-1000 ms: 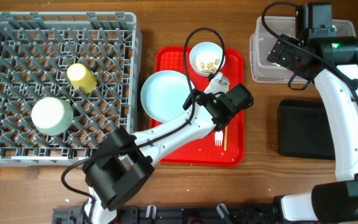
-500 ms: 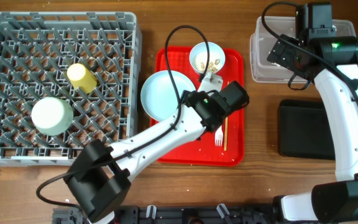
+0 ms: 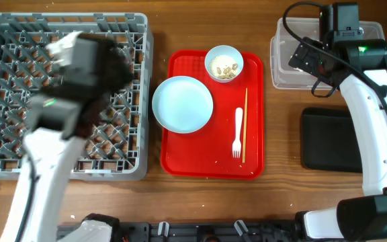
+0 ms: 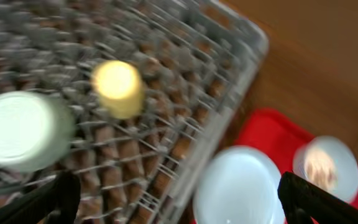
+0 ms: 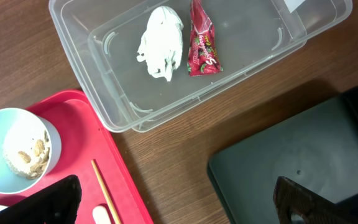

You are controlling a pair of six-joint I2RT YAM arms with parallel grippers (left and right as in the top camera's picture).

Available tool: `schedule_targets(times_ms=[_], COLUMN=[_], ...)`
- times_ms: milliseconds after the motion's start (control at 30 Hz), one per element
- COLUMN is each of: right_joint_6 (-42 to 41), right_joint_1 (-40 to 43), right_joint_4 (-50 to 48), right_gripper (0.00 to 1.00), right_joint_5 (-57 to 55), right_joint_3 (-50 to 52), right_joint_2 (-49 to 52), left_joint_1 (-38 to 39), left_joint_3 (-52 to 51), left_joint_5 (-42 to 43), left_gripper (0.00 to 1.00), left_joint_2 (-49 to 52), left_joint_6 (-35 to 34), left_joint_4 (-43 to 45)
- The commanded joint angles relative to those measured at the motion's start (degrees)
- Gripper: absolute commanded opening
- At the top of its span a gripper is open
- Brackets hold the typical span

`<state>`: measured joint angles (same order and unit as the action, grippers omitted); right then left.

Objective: Sort waste into correct bins and load items into the dishwasher rack

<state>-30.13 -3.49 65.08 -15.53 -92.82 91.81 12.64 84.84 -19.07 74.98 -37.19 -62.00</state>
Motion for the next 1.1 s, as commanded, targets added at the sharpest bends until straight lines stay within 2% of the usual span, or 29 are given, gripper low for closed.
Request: schedule_targets(times_ms=[0, 167, 267, 300, 367, 400, 467, 667, 867, 900, 933, 967, 1000, 1067], right_joint_6=[0.04, -6.47, -9.57, -7.61, 4.72, 7.43, 7.61, 12.35, 13.6, 13.46, 12.76, 11.39, 9.73, 5.88], right_joint_1=[-0.2, -0.2, -0.2, -0.33, -2.25, -3.32, -5.84, -12.83, -17.49, -17.9, -17.88, -17.88, -17.79, -17.44], right_joint_4=[-0.37, -6.19, -8.9, -10.34, -15.78, -16.26, -15.39, -19.06, -21.92, -21.38, -21.14, -20.92, -20.72, -19.15], right_gripper=[1.0, 1.0, 1.0, 1.0, 1.0, 1.0, 1.0, 0.98, 0.88, 0.9, 1.0, 1.0, 1.0, 1.0], right_joint_5=[-1.09, 11.19, 26.1, 29.77, 39.93, 39.93, 34.47, 31.63, 21.86, 21.22, 21.29, 21.24, 21.27, 21.29], right_joint_3=[0.17, 0.17, 0.17, 0.17, 0.26, 0.26, 0.26, 0.26, 0.26, 0.26, 0.24, 0.17, 0.15, 0.15], right_joint_2=[-1.29, -1.29, -1.29, -1.25, -0.35, 0.07, 1.64, 9.07, 17.66, 17.97, 17.66, 17.11, 16.13, 13.33], left_joint_1=[-12.44, -20.87, -21.64, -21.66, -22.05, -22.25, -22.29, -22.29, -22.29, -22.23, -21.68, -20.96, -20.13, -16.94], left_joint_3=[0.72, 0.68, 0.66, 0.66, 0.68, 0.68, 0.68, 0.68, 0.66, 0.66, 0.66, 0.66, 0.66, 0.68], left_joint_5=[4.72, 6.08, 6.27, 6.73, 10.8, 13.18, 16.96, 17.33, 17.86, 21.49, 29.38, 34.97, 38.62, 39.6], left_gripper=[1.0, 1.0, 1.0, 1.0, 1.0, 1.0, 1.0, 1.0, 1.0, 1.0, 1.0, 1.0, 1.0, 1.0], left_joint_2=[-5.05, -5.66, -5.27, -5.27, -5.22, -5.16, -5.16, -5.16, -5.16, -5.16, -5.14, -5.01, -4.83, -3.72], left_joint_6=[-2.97, -2.95, -2.95, -2.97, -2.95, -2.95, -2.95, -2.95, -2.93, -0.28, 8.96, 14.29, 16.17, 15.17], left_joint_4=[-6.19, -15.76, -17.77, -17.73, -17.31, -17.09, -16.9, -17.05, -17.99, -18.34, -16.22, -14.53, -12.98, -10.16])
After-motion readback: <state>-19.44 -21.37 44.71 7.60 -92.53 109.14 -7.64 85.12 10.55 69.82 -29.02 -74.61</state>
